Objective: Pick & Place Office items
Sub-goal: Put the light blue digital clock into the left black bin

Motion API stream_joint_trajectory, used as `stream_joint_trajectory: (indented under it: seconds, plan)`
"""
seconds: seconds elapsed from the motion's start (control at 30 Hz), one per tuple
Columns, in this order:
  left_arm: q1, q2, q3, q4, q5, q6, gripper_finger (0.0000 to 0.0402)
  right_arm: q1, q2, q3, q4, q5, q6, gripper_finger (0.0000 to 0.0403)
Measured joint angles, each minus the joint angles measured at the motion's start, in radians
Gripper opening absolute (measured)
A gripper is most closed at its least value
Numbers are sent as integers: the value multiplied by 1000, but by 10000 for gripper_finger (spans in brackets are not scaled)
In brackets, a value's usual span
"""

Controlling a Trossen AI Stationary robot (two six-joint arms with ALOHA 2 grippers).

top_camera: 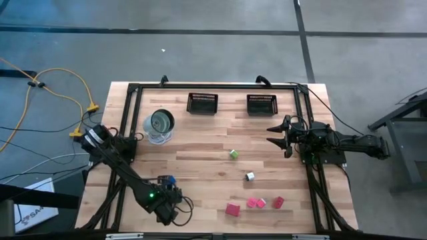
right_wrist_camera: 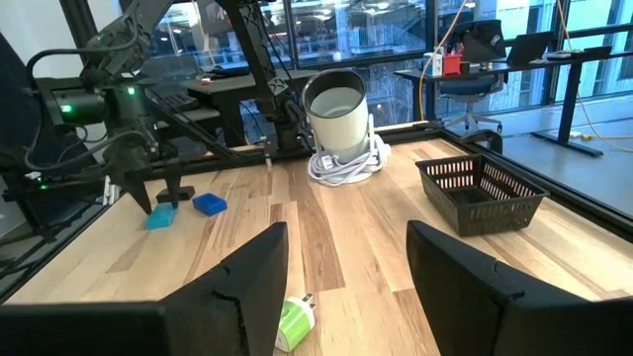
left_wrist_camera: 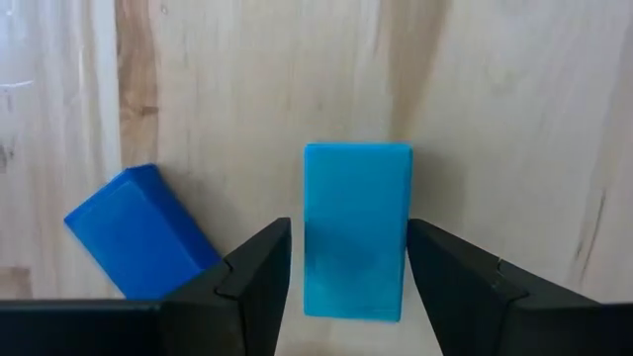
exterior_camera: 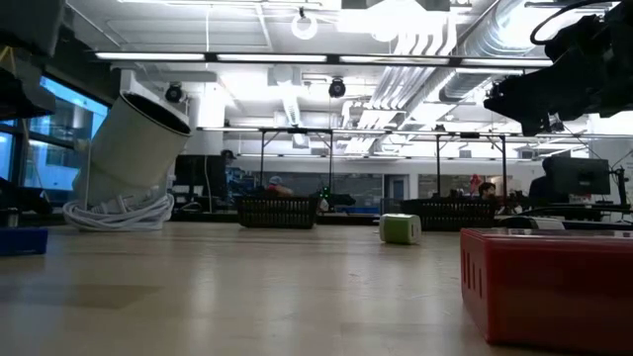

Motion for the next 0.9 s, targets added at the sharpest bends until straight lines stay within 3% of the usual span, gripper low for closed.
stream_joint_trajectory:
  seconds: [0.9]
  plan:
    - [11,32,-1,30,35,-14,185,0,0,0,0,0,0,194]
